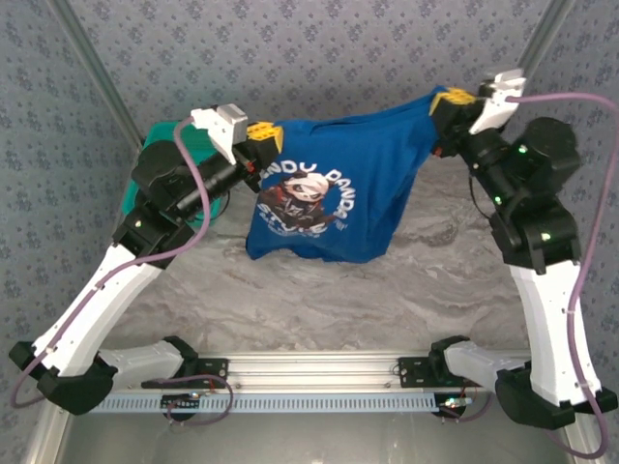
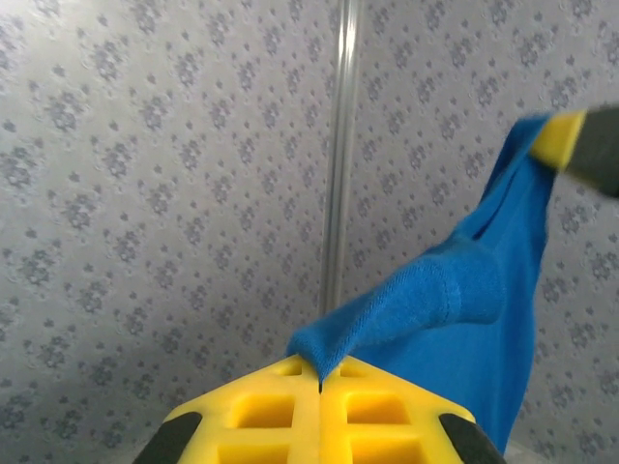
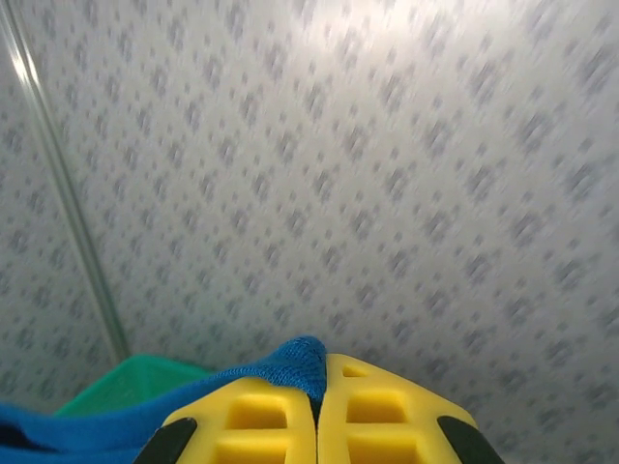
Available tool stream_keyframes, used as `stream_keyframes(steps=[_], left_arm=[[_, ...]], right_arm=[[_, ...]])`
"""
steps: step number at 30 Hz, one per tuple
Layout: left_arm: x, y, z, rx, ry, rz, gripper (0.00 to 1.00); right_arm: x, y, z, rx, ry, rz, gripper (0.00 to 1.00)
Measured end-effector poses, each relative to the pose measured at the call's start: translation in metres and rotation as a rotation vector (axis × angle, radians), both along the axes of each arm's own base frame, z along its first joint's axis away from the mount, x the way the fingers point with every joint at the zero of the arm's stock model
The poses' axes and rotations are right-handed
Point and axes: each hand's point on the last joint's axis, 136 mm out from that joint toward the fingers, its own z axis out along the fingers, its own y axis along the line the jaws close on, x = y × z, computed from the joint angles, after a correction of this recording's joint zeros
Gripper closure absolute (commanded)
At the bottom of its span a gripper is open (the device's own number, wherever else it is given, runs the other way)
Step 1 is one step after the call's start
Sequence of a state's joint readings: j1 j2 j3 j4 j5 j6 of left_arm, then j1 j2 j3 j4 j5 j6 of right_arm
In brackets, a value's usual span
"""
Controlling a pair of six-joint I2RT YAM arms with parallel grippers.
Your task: Fold the inside-out t-shirt
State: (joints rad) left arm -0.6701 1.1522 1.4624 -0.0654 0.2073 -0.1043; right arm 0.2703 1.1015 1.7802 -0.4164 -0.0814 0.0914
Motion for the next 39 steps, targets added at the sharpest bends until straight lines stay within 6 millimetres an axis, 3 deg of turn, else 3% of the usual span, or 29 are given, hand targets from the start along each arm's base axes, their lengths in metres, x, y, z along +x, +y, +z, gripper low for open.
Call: stream_keyframes(steps=[3,6,9,11,14,15,17,21,23,24,26,28,31,33,36,39], left_arm=[[0.012,-0.013,-0.01,0.029,0.035,-0.013,1.0],[0.031,-0.026,-0.029,0.057,0.093,-0.009,1.0],[0.05,-0.024,-0.052,0.056,0.179,0.023,1.0],[0.067,-0.009,-0.072,0.046,0.249,0.085,1.0],[0.098,0.024,-0.125,0.06,0.388,0.225,1.0],[0.105,0.035,-0.149,0.077,0.443,0.269,0.97],[0.115,0.057,-0.204,0.119,0.567,0.351,0.84],[0.108,0.103,-0.325,0.232,0.849,0.515,0.57],[0.094,0.123,-0.363,0.294,0.939,0.576,0.48],[0.086,0.128,-0.373,0.315,0.96,0.589,0.44],[0.073,0.131,-0.37,0.317,0.95,0.579,0.38],[0.062,0.125,-0.344,0.26,0.876,0.52,0.37],[0.047,0.096,-0.291,0.153,0.707,0.36,0.34],[0.037,0.069,-0.275,0.141,0.64,0.245,0.33],[0.03,0.031,-0.275,0.183,0.598,0.122,0.32],[0.036,-0.002,-0.302,0.275,0.624,0.072,0.32]], right_arm=[[-0.023,-0.011,0.039,0.005,-0.089,-0.031,1.0],[-0.031,-0.009,0.066,0.007,-0.142,-0.011,1.0],[-0.016,0.008,0.067,-0.012,-0.117,0.052,1.0],[0.006,0.03,0.051,-0.033,-0.053,0.112,1.0],[0.042,0.078,0.007,-0.084,0.083,0.218,1.0],[0.056,0.101,-0.017,-0.111,0.151,0.262,1.0],[0.073,0.146,-0.065,-0.164,0.274,0.345,1.0],[0.083,0.22,-0.18,-0.263,0.545,0.495,1.0],[0.082,0.24,-0.231,-0.292,0.666,0.54,1.0],[0.082,0.247,-0.251,-0.303,0.716,0.557,1.0],[0.083,0.257,-0.28,-0.311,0.79,0.581,1.0],[0.084,0.261,-0.294,-0.303,0.833,0.603,1.0],[0.085,0.261,-0.296,-0.271,0.858,0.631,1.0],[0.087,0.259,-0.293,-0.248,0.865,0.642,1.0],[0.089,0.255,-0.291,-0.214,0.882,0.652,1.0],[0.091,0.254,-0.287,-0.179,0.887,0.663,1.0]])
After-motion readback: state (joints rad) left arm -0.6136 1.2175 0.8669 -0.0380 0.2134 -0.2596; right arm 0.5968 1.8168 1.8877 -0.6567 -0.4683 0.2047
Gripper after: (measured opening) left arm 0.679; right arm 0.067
